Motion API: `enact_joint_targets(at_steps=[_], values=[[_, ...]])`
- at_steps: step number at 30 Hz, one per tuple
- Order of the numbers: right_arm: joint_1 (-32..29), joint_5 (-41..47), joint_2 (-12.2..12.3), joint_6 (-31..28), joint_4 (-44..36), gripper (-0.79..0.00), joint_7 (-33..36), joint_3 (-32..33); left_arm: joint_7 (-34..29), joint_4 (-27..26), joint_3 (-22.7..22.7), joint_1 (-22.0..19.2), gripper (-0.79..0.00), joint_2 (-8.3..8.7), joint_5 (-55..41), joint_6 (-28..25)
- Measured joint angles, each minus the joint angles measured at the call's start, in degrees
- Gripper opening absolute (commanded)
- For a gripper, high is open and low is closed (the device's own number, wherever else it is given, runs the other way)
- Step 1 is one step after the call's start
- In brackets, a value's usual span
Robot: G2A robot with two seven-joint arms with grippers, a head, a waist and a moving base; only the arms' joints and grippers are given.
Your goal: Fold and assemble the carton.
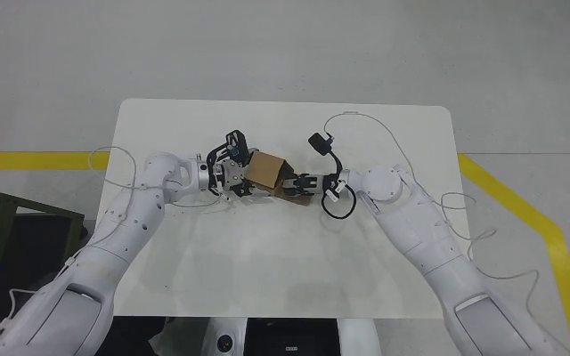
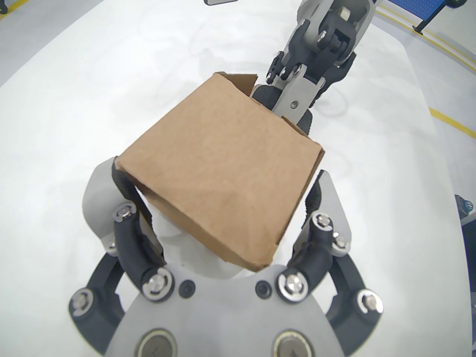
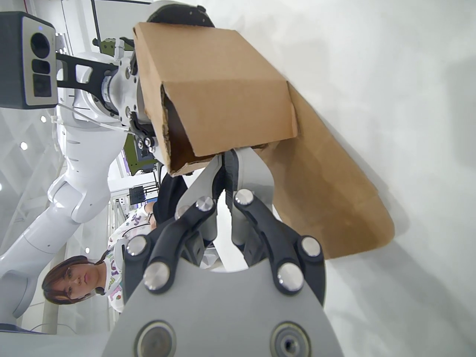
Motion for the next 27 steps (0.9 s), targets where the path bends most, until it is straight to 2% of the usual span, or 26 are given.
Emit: enact_joint_targets(at_steps=[18,27], values=[[4.57,3.52,-3.5,-6.56,9.65,-0.785,-1.31,-4.67,-2.09,-0.32,-0.73,0.58,0.0,-0.36,-1.35,0.38],[6.09,3.41,-4.37,-8.93,11.78,-0.785,-0.18,-5.43,-2.87,-0.36,-1.05,0.83,0.0,-0.49,-1.48,0.48]])
